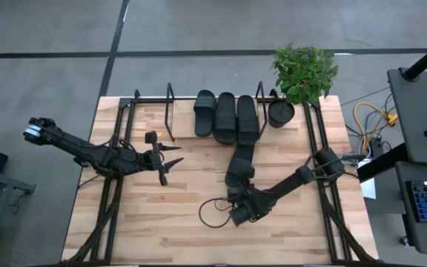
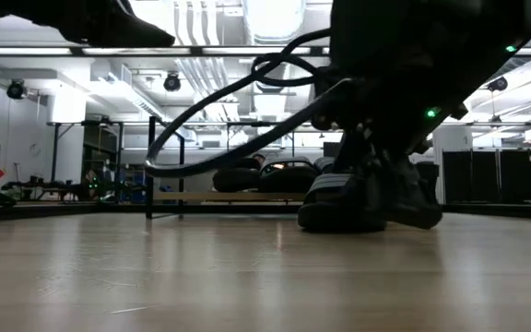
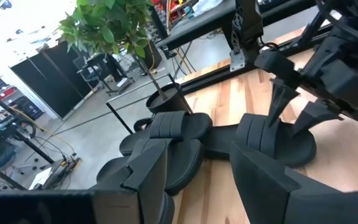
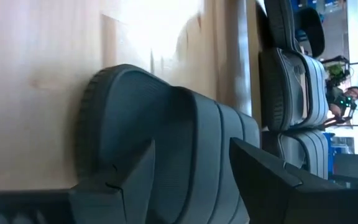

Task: Pick and place slides into the shelf
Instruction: Put the black slides on the shelf

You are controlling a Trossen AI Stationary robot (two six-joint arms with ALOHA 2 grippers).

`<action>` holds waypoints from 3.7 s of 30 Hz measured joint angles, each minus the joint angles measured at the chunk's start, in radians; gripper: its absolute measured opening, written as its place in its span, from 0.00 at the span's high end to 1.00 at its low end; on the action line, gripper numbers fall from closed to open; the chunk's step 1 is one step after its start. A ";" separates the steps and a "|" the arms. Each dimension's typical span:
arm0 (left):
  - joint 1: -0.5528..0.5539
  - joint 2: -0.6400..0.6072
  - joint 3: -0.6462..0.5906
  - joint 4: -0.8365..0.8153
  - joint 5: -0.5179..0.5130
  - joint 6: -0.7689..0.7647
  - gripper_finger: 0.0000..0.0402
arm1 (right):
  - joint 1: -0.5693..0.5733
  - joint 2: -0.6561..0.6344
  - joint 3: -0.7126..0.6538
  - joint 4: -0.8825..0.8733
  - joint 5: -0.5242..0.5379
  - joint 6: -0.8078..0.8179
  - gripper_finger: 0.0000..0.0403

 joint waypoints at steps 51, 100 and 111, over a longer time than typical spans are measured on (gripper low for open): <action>-0.001 -0.112 0.001 0.037 0.564 0.030 0.60 | 0.308 -0.429 0.005 0.239 0.270 0.098 0.98; 0.000 0.246 -0.025 0.711 0.921 0.262 0.60 | 0.261 -0.456 0.013 1.259 -0.196 -0.876 0.98; -0.001 0.303 0.032 0.704 0.921 0.192 0.40 | 0.239 -0.455 0.011 1.242 -0.229 -0.858 0.98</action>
